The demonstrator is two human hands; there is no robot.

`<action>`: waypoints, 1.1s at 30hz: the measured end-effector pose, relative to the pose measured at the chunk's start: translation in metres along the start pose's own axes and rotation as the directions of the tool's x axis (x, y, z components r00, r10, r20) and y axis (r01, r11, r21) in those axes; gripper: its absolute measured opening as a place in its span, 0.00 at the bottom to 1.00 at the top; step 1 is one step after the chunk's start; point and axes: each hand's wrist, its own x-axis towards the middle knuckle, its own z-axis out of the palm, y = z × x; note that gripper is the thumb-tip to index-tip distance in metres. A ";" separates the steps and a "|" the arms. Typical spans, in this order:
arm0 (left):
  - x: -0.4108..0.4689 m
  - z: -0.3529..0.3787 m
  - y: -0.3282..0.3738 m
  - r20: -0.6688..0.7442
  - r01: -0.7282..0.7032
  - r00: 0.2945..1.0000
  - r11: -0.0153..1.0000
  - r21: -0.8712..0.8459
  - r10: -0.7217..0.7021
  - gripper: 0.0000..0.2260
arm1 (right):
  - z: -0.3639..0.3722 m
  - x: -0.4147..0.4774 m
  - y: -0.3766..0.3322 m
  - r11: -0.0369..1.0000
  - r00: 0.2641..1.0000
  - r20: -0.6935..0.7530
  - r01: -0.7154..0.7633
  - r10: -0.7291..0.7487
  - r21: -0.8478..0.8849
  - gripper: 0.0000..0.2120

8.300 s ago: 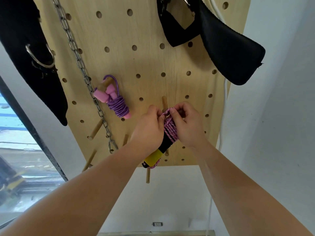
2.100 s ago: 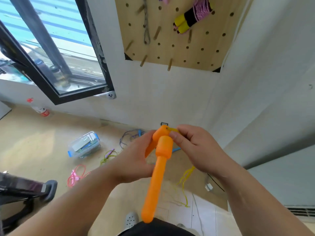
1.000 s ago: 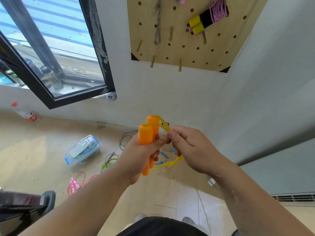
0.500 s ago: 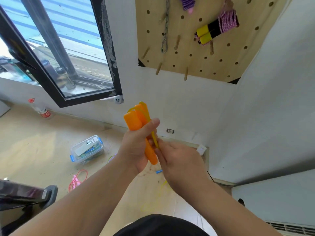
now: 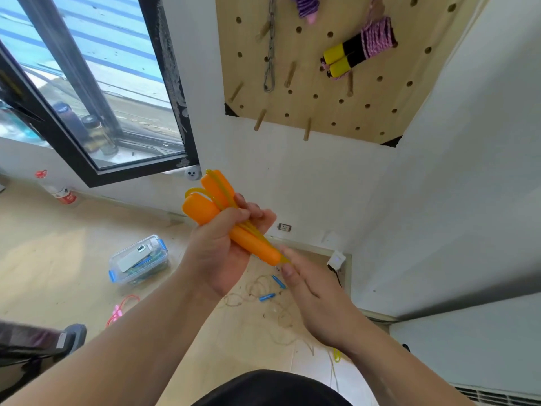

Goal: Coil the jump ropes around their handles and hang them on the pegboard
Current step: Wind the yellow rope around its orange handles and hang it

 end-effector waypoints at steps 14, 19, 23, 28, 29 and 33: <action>-0.009 0.005 -0.007 0.347 0.130 0.925 0.987 0.097 -0.155 0.09 | -0.029 -0.001 -0.003 0.978 0.977 0.189 -0.126 0.094 0.167 0.28; -0.019 0.013 -0.012 0.444 0.117 0.877 0.978 0.173 -0.183 0.10 | -0.027 0.010 -0.020 0.959 0.987 0.118 -0.134 0.107 0.251 0.16; -0.025 0.017 -0.015 0.390 -0.010 0.912 0.943 0.332 -0.127 0.13 | -0.017 0.011 -0.020 0.979 0.992 0.039 -0.123 0.118 0.164 0.06; -0.024 0.013 -0.031 0.000 0.014 1.000 0.944 0.330 -0.015 0.13 | -0.017 0.010 -0.016 0.961 0.961 -0.226 -0.203 0.159 -0.188 0.09; -0.026 0.014 -0.035 -0.076 0.028 0.997 0.945 0.327 -0.004 0.12 | -0.019 0.009 -0.014 0.938 0.957 -0.249 -0.214 0.146 -0.273 0.11; -0.034 0.019 -0.043 -0.217 0.129 0.975 0.924 0.359 -0.051 0.06 | -0.031 0.008 -0.006 0.842 0.956 -0.271 -0.237 0.113 -0.485 0.10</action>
